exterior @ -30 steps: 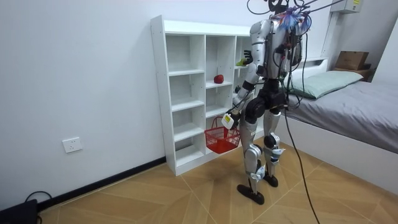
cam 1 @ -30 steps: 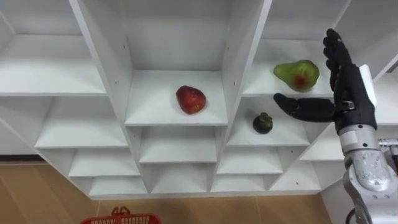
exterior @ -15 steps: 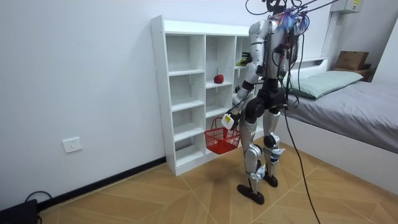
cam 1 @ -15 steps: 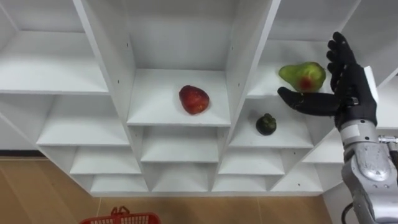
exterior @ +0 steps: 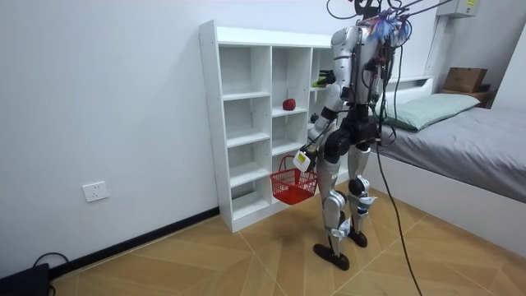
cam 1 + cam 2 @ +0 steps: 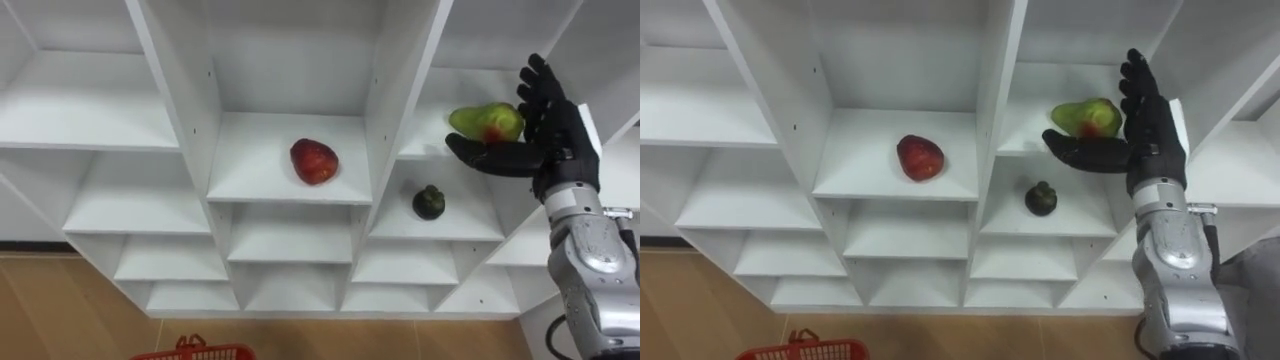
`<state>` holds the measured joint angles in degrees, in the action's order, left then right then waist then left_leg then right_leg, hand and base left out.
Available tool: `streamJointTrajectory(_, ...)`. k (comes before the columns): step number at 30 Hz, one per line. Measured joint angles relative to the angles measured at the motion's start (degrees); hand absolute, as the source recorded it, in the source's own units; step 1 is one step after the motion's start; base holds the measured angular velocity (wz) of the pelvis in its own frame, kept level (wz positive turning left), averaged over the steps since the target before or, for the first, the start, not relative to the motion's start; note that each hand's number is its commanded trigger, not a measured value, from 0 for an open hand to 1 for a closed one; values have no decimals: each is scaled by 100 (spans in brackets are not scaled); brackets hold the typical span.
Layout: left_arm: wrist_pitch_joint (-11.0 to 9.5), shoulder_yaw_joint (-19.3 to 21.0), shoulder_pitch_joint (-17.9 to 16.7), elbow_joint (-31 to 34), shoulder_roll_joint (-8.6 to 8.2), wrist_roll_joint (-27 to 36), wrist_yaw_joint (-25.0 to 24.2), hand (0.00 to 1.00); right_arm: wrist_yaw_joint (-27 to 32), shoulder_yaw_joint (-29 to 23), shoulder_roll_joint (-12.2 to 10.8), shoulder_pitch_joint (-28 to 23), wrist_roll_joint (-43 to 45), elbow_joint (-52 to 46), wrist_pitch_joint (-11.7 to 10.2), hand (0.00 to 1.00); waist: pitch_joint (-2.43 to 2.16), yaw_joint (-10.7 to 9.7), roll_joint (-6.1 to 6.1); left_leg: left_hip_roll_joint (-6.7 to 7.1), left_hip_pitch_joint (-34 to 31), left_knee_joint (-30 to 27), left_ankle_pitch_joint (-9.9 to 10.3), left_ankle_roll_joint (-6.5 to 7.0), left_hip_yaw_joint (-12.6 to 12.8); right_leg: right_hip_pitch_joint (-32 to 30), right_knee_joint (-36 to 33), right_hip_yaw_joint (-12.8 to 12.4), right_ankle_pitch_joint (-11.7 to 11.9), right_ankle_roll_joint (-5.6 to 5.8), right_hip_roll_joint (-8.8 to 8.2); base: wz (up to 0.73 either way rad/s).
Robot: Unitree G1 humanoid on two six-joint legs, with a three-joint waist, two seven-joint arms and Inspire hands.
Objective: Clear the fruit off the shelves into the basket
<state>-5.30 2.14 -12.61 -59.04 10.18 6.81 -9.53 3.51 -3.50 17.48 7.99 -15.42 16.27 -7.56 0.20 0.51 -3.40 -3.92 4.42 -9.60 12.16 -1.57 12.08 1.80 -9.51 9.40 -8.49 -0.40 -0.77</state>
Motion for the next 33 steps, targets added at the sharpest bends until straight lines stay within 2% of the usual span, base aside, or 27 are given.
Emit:
streamJointTrajectory(8,1,10,2,-1,0,-6,-4,100,-101,-23,23,5,31,217,8,0,-9,15,-13,-3,45,3,-1,0,-37,9,-10,-5,1,-1,7,0)
streamJointTrajectory(13,6,9,6,-2,1,16,-4,100,-126,-22,51,25,62,360,13,0,-3,120,-41,-10,113,11,0,0,-39,57,-26,-17,4,-6,13,-2)
streamJointTrajectory(18,76,41,7,14,2,23,-17,100,-189,-13,103,25,131,413,78,0,1,142,-51,-5,127,1,0,0,-48,115,-11,3,2,-4,8,1)
streamJointTrajectory(19,82,41,7,17,3,24,-18,100,-196,-13,114,25,132,413,86,20,1,144,-52,-4,126,0,0,0,-48,115,-9,3,2,-4,8,0)
streamJointTrajectory(20,90,41,6,18,3,25,-18,100,-216,-13,128,25,131,413,95,31,1,145,-52,-1,126,-1,0,0,-48,116,-8,3,1,-4,6,0)
streamJointTrajectory(21,99,36,7,19,5,34,-19,100,-231,-12,133,26,136,424,95,61,0,145,-54,0,127,-1,0,0,-50,118,-8,4,1,-3,6,0)
streamJointTrajectory(23,102,34,7,18,11,38,-21,100,-244,-12,142,26,163,436,92,100,-2,144,-61,1,129,-2,0,0,-50,118,-8,4,1,-3,6,0)
streamJointTrajectory(26,108,32,6,33,30,37,-22,100,-207,-14,173,29,267,455,77,100,1,141,-86,2,124,-2,0,0,-50,109,-4,7,1,-3,4,0)
streamJointTrajectory(30,126,-16,11,58,88,33,-21,100,-137,-29,346,112,431,594,71,100,1,138,-135,3,126,-2,0,0,-51,103,2,5,-1,-1,5,0)
streamJointTrajectory(33,133,-15,14,58,102,33,-21,100,-73,-40,359,178,577,651,83,100,0,138,-160,3,131,-2,0,0,-64,101,1,3,0,-1,5,0)
